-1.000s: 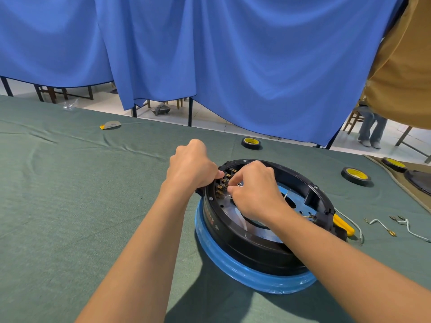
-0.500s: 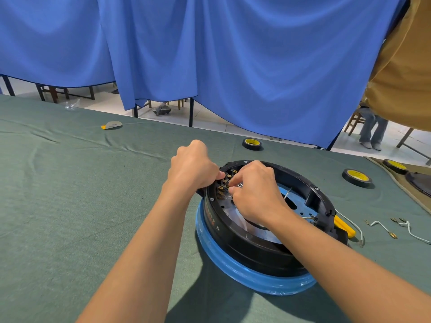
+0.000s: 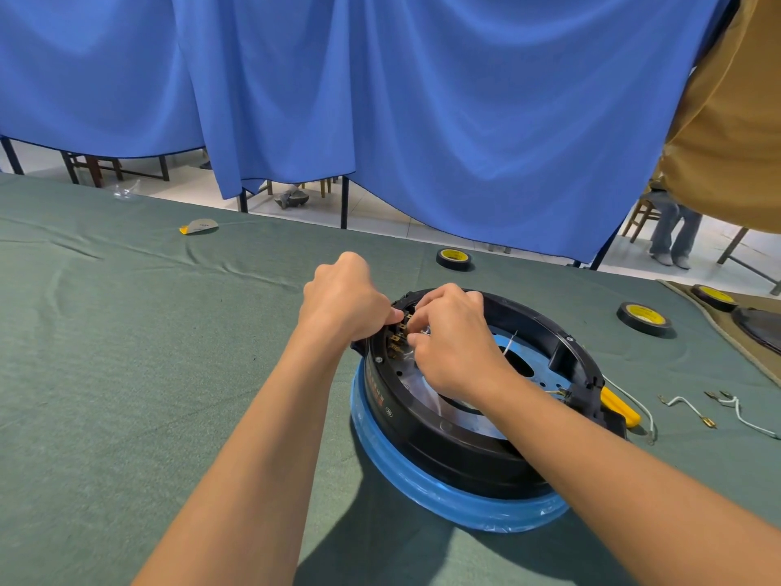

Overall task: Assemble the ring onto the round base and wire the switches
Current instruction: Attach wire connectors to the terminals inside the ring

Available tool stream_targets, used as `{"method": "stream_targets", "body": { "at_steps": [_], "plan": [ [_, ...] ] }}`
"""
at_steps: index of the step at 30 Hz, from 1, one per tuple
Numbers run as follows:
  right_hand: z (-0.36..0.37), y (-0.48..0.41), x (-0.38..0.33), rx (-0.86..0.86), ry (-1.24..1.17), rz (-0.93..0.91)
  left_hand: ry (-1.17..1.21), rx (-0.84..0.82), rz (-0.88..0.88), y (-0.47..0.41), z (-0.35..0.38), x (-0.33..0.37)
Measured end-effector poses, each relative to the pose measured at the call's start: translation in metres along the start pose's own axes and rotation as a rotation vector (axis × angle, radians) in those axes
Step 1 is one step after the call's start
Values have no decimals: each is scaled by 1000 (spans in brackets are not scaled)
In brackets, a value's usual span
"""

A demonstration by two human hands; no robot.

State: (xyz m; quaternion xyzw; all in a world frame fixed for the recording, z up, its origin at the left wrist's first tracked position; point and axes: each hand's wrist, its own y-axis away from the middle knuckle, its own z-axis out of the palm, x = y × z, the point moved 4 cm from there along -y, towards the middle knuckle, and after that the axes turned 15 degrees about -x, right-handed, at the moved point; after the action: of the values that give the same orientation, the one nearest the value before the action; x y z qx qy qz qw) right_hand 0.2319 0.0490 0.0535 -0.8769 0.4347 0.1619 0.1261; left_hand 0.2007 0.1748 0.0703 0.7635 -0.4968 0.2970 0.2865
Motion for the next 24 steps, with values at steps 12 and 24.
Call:
{"method": "stream_targets", "body": {
  "at_steps": [12, 24],
  "plan": [
    [-2, 5, -1, 41, 94, -25, 50, -19, -8, 4, -2, -1],
    [0, -1, -5, 63, 154, -119, -10, -2, 30, -3, 0, -2]
  ]
}}
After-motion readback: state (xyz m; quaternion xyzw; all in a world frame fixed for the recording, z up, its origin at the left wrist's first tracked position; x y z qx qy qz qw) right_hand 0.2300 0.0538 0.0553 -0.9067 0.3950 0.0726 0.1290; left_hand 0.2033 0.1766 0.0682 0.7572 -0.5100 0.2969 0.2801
